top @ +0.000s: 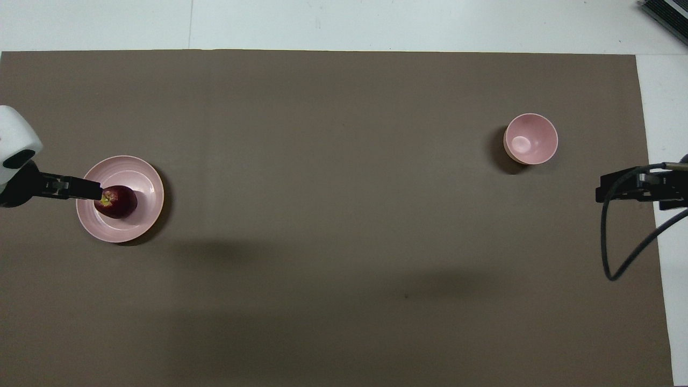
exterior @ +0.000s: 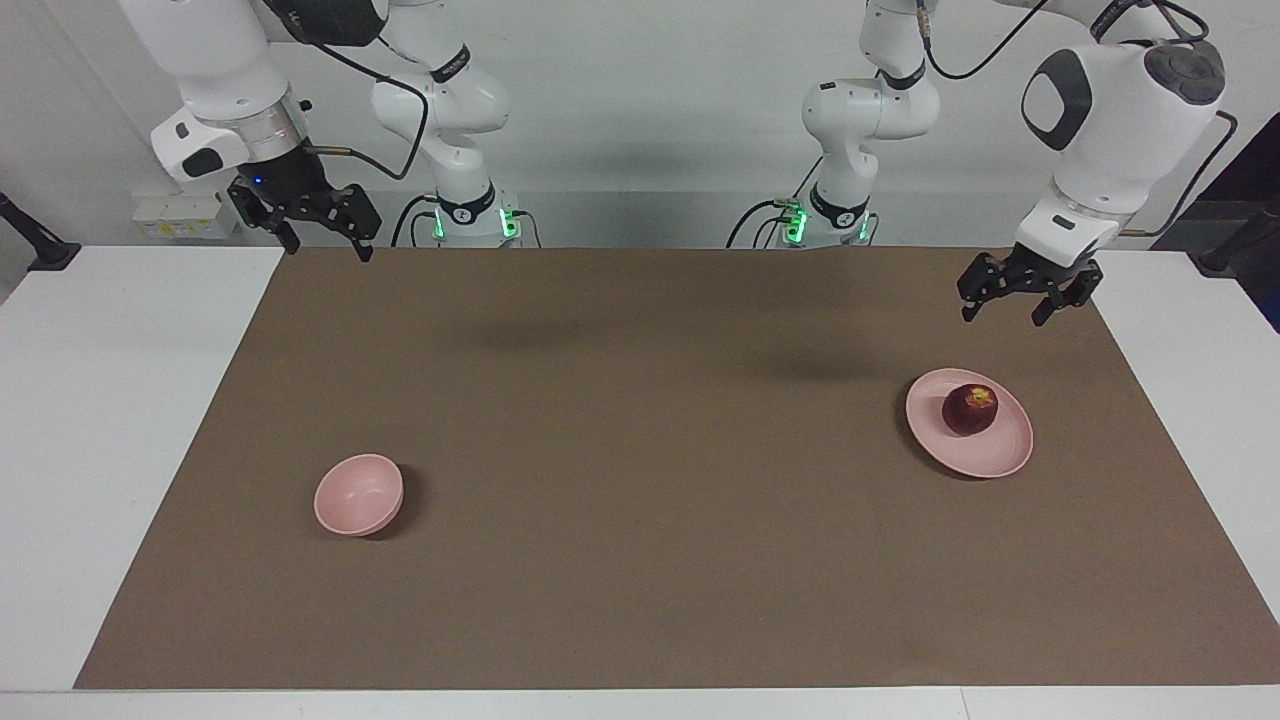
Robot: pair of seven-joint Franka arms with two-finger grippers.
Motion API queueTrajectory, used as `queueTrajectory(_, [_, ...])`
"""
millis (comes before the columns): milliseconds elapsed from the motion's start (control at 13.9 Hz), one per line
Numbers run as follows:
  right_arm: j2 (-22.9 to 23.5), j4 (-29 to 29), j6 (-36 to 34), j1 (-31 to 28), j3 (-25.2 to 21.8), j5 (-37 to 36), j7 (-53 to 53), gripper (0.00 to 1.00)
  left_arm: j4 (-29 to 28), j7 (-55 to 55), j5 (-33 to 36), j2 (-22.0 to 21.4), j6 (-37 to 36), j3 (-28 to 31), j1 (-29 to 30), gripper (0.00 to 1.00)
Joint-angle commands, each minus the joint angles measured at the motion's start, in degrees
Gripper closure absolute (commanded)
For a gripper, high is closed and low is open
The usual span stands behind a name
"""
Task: Move apple from plate to bowl
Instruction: 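Close the left gripper on the red apple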
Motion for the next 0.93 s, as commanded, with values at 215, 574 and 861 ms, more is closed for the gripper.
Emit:
queueTrajectory(215, [0.4,0.9,-1.2,-0.2,-0.3,0.4,-1.1,0.00,-11.9,0.8,-0.2,-1.7,14.2,1.6,0.4,0.00])
queueTrajectory(574, [-0.5,-0.8,-0.1,0.5,1.2,2.4,3.8,0.00,-19.1,1.1,-0.1,3.3,29.4,1.8,1.2,0.00])
queueTrajectory(861, [-0.3,-2.0,0.6,0.6,2.3,10.2,18.9,0.00,-20.5,1.1,0.2,5.5,33.8,2.6,2.0,0.00])
